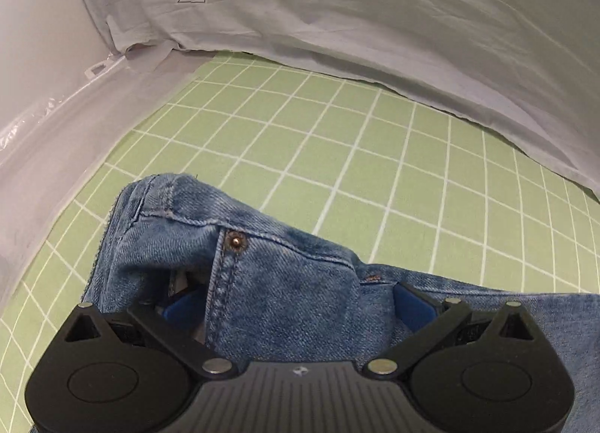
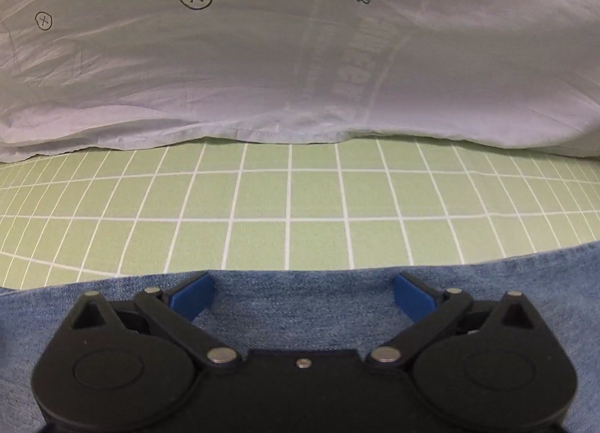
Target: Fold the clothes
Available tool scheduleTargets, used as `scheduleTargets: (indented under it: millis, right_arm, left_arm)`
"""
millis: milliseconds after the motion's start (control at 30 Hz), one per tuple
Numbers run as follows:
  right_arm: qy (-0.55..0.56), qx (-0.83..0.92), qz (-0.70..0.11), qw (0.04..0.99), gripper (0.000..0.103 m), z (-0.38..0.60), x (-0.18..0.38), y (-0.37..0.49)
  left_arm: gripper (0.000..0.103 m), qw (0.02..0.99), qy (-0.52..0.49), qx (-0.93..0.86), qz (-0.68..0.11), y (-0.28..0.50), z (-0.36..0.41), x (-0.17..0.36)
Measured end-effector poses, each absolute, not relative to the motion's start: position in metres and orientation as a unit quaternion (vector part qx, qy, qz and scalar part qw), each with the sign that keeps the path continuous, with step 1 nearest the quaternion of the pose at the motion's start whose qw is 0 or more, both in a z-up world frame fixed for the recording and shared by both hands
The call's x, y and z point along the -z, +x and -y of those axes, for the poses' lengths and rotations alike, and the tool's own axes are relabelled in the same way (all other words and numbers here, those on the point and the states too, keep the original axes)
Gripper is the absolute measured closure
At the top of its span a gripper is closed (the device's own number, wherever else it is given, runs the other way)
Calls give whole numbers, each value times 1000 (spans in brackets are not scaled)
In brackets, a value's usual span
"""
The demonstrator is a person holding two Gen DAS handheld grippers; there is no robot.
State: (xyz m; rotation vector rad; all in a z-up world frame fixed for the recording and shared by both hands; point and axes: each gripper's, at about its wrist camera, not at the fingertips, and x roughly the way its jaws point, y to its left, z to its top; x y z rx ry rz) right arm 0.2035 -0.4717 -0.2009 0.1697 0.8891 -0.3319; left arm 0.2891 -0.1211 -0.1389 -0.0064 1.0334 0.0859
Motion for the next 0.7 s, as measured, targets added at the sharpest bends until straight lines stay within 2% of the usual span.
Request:
scheduleTargets:
  millis: [133, 267, 433, 600, 700]
  right_arm:
    - [67, 157, -438, 883, 0, 471, 190, 192]
    - [76, 156, -433, 885, 0, 474, 175, 141]
    - [110, 170, -478, 854, 0, 485, 183, 61]
    - [181, 201, -444, 854, 0, 506, 162, -25]
    - [184, 232, -432, 852, 0, 518, 158, -67]
  left_arm:
    - [0, 866, -19, -36, -499, 285, 116, 129]
    - [0, 873, -30, -36, -485, 253, 109, 103]
    - [0, 864, -30, -26, -502, 183, 105, 91]
    - [0, 850, -39, -11, -525, 110, 105, 89]
    - [0, 845, -31, 0, -533, 73, 115, 93]
